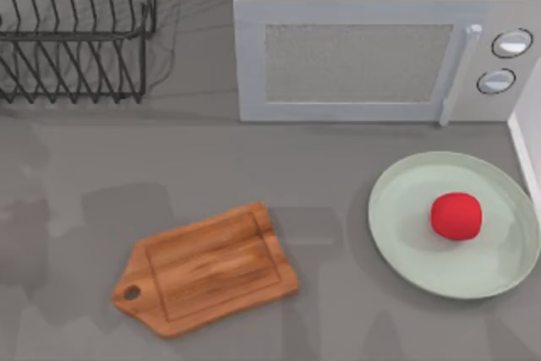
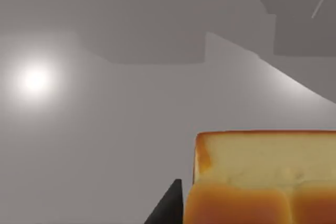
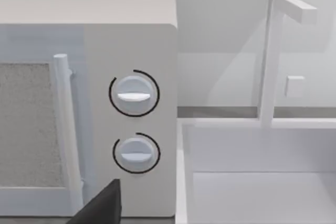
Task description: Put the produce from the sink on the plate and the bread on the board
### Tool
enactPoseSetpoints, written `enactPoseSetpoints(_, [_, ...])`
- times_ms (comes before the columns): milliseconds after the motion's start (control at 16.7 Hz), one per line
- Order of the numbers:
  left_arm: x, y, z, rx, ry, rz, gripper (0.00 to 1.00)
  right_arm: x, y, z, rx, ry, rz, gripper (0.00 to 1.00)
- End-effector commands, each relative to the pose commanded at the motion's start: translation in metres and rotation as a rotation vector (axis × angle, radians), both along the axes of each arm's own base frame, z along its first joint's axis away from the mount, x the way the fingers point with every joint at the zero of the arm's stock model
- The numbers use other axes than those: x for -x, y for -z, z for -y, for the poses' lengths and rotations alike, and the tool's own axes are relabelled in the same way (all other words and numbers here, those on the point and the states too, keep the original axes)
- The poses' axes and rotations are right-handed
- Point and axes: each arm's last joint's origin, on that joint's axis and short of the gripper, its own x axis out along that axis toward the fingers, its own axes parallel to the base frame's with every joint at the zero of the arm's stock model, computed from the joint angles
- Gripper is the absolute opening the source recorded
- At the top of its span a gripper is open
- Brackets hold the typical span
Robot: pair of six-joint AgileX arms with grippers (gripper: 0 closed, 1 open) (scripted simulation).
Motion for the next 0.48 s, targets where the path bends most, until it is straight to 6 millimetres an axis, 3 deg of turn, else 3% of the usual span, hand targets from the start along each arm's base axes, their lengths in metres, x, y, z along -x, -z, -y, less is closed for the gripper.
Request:
enactPoseSetpoints(300, [0.0, 0.0, 0.0, 0.0, 0.0, -0.001, 0.0, 0.0, 0.0, 0.0, 0.0, 0.0, 0.0, 1.0])
enactPoseSetpoints(480, [-0.004, 0.002, 0.01, 0.001, -0.029, -0.008, 0.0, 0.0, 0.0, 0.0, 0.0, 0.0, 0.0, 1.0])
